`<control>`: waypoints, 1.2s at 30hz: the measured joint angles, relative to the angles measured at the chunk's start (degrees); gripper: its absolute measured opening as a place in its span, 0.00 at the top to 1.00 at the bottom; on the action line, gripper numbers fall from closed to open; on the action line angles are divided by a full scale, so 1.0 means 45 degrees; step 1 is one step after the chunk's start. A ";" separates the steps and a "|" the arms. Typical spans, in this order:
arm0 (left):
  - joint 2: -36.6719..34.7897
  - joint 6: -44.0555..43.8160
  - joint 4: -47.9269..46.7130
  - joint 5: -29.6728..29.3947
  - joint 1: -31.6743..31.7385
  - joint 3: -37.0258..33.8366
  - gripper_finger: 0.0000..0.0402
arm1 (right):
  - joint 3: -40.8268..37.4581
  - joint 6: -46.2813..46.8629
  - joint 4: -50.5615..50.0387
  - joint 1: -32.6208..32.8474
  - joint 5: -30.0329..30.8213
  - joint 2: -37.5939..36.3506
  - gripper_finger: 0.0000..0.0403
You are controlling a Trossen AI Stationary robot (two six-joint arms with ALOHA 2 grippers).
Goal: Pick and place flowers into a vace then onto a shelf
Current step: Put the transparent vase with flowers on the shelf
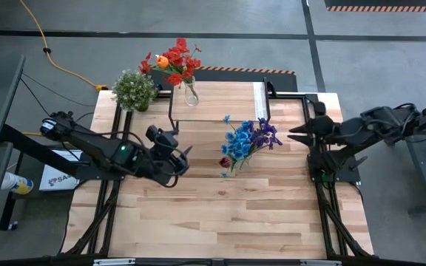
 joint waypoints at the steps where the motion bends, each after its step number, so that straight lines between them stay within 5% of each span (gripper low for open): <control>1: 0.0000 -0.0001 0.0004 -0.0016 -0.0070 0.0000 0.06 | 0.0005 0.0580 -0.0568 0.0000 -0.0014 -0.0090 0.83; 8: 0.0000 -0.0002 -0.0127 0.0156 -0.0177 0.0000 0.06 | 0.0003 0.4730 -0.4317 0.0005 -0.0506 -0.0885 0.83; 19: 0.0005 -0.0010 -0.0471 0.0704 -0.0178 0.0000 0.06 | -0.0925 0.8340 -0.5862 0.0005 -0.2587 -0.1566 0.83; 36: 0.0010 -0.0066 -0.1363 0.1060 -0.0173 -0.0004 0.06 | -0.8199 1.0507 -0.0473 0.0010 -0.4118 -0.3727 0.83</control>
